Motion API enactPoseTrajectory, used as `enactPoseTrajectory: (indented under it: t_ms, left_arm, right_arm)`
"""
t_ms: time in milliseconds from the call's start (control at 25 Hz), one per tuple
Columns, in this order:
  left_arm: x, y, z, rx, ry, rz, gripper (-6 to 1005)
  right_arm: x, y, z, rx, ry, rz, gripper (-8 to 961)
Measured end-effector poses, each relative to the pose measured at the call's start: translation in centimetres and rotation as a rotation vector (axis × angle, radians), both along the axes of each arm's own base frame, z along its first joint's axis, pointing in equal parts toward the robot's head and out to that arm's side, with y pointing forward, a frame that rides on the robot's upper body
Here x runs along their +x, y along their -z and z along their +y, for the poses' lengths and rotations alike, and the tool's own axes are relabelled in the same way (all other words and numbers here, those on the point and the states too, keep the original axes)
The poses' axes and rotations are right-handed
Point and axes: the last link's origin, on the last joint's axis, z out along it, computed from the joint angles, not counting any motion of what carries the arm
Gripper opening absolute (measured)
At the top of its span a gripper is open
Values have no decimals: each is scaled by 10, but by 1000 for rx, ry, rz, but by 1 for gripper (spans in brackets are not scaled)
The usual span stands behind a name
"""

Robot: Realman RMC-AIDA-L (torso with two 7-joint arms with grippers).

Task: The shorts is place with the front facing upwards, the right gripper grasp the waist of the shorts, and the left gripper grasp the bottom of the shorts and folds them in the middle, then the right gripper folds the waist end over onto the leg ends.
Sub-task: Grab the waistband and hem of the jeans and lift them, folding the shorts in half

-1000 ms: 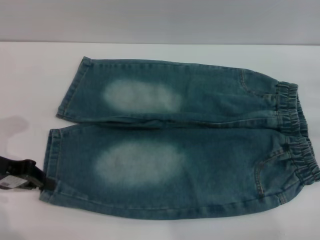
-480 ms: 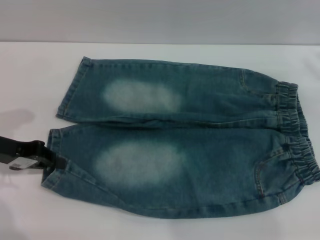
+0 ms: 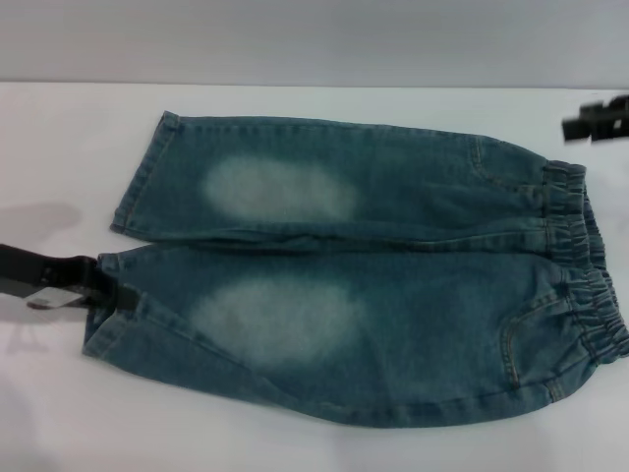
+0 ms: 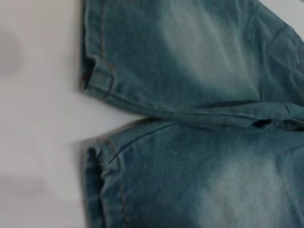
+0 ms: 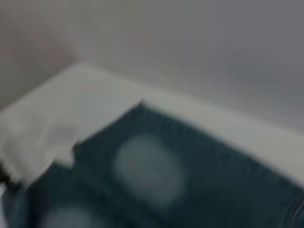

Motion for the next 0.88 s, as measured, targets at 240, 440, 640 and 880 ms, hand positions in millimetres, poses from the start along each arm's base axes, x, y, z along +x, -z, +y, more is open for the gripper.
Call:
enactPoseTrajectory:
  t_ms: [240, 440, 640, 880]
  left_arm:
    - [7, 0, 6, -3, 32, 5, 42]
    - [10, -1, 9, 0, 45, 11, 42]
    - [13, 2, 10, -6, 54, 12, 42]
    - [14, 3, 11, -7, 59, 14, 41]
  right_arm:
    - [-4, 11, -9, -167, 45, -108, 493]
    - [0, 15, -15, -257, 81, -208, 493]
    - [8, 24, -21, -331, 101, -323, 492]
    - [15, 39, -29, -430, 108, -422, 491]
